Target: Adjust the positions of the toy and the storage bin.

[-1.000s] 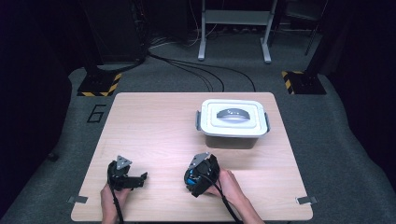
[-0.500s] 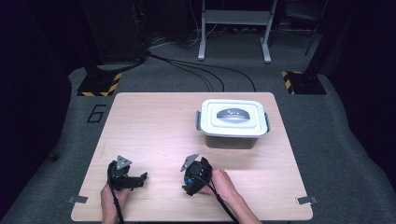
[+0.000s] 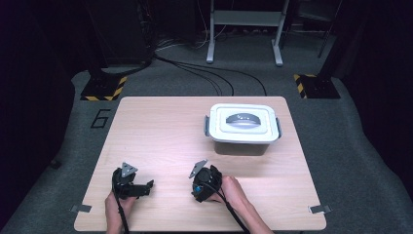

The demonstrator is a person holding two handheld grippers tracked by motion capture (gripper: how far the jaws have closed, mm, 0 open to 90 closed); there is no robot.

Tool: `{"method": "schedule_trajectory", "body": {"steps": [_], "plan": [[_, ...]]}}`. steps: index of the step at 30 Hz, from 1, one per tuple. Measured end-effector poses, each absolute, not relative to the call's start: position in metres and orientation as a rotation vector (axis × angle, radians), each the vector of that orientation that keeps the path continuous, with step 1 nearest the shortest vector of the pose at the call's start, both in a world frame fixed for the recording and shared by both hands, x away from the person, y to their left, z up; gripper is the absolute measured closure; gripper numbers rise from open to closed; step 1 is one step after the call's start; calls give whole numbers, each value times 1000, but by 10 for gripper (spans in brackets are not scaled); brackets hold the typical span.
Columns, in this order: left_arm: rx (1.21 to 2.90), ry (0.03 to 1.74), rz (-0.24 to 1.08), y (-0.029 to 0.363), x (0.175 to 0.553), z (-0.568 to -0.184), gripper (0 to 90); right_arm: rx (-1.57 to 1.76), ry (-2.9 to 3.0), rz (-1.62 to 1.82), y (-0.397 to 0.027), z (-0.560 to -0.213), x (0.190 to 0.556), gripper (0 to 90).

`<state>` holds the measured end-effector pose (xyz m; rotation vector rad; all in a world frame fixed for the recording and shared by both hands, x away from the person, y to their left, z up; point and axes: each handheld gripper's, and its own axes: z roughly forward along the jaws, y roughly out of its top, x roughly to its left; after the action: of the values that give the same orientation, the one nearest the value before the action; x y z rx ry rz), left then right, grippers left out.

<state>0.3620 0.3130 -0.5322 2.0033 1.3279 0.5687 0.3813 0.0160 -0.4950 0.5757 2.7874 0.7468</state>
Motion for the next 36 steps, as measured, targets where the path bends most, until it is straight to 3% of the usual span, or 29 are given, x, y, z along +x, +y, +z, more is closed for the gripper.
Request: {"method": "schedule_trajectory", "body": {"steps": [36], "plan": [[2011, 1324, 568, 313, 362, -532, 22, 859, 2483, 1001, -59, -458, 363, 244]]}}
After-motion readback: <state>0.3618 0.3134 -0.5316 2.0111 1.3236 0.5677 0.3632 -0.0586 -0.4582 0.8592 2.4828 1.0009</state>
